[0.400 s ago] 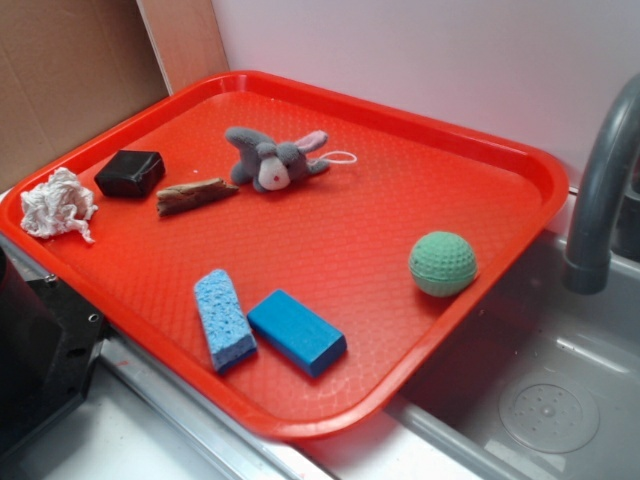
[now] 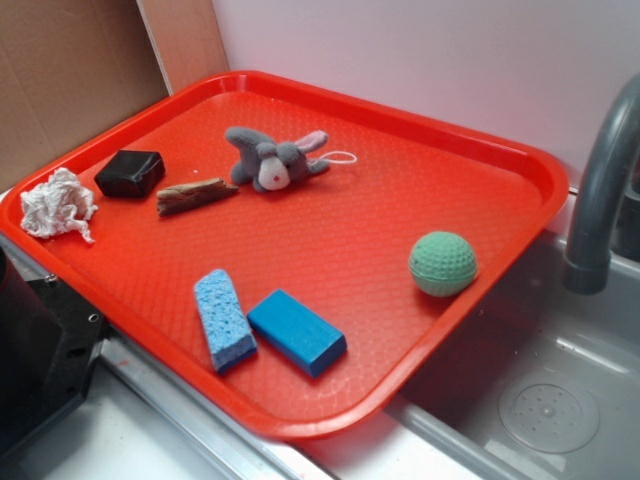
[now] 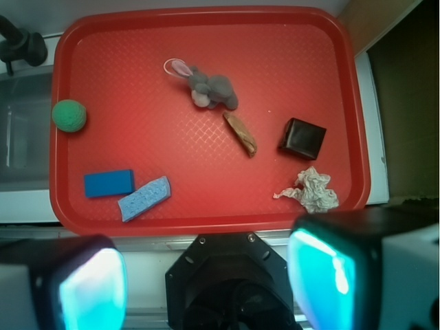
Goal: Grab the blue block.
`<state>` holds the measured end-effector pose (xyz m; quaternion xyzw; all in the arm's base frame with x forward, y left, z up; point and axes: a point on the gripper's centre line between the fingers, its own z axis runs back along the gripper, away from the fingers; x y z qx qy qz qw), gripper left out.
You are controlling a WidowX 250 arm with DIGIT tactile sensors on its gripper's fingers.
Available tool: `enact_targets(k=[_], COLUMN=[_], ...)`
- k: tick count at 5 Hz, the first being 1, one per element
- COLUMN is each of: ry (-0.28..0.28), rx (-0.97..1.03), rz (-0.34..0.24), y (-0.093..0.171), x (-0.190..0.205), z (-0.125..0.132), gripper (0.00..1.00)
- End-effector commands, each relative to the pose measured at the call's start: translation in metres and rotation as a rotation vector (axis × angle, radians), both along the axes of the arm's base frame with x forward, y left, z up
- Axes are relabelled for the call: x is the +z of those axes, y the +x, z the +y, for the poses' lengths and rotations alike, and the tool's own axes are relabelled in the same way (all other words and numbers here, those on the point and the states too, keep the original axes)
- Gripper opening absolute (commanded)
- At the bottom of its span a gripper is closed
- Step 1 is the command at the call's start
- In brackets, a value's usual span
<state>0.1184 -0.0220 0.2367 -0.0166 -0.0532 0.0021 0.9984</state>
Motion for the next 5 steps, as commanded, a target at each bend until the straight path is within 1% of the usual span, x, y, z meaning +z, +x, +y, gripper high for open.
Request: enact_targets(k=[1, 2, 3, 4, 5], ry=[0.046, 0.041, 0.064, 0.101, 0.116], rx=[-0.489, -0.739, -0.989, -1.241, -1.492], rz=[-0.004, -0.022, -0.011, 0.034, 0.053], y=[0.018, 0.018, 0.013, 0.026, 0.03], x=[-0.066, -0.091, -0.119, -0.149, -0.179], z=[-0.098, -0.123, -0.13, -0.136, -0.125], gripper=[1.0, 1.0, 1.0, 1.0, 1.0])
